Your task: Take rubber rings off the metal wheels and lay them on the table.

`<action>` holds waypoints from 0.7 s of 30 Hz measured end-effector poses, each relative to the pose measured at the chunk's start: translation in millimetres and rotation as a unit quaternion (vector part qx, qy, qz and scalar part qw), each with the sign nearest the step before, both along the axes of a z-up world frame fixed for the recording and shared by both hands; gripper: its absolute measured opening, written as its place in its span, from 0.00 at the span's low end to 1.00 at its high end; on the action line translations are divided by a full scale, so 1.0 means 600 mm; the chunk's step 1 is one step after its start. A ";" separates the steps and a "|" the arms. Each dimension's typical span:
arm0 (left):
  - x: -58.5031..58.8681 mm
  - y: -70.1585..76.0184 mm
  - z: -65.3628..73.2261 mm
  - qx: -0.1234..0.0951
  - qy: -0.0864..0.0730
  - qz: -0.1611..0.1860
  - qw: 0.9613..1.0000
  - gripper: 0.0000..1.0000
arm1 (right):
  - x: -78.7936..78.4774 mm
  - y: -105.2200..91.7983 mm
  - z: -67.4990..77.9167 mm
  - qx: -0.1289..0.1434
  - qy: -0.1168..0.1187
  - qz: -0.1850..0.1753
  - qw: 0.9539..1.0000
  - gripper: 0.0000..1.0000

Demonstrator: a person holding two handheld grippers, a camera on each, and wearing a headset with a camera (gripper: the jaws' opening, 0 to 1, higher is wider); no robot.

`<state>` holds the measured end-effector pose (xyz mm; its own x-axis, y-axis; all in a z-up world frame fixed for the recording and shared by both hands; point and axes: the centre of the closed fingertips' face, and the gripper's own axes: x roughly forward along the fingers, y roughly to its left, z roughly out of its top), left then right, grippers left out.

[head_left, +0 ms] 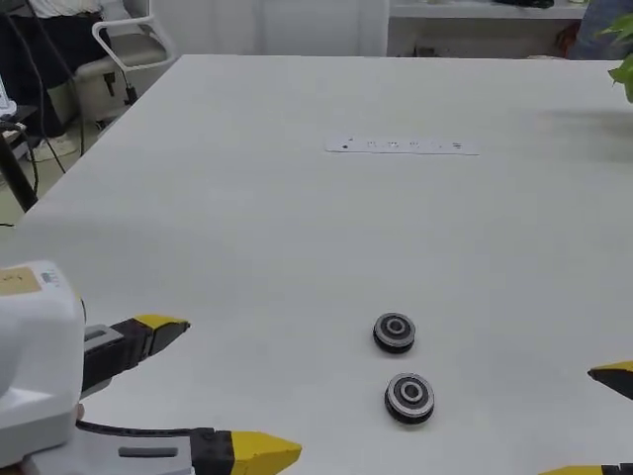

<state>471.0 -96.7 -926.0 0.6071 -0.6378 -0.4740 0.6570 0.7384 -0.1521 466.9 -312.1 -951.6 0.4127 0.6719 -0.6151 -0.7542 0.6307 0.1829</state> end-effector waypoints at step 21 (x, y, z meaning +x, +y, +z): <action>0.014 -0.006 0.060 0.015 -0.055 -0.059 0.997 1.00 | 0.045 0.005 0.073 0.040 -0.050 0.001 0.998 0.93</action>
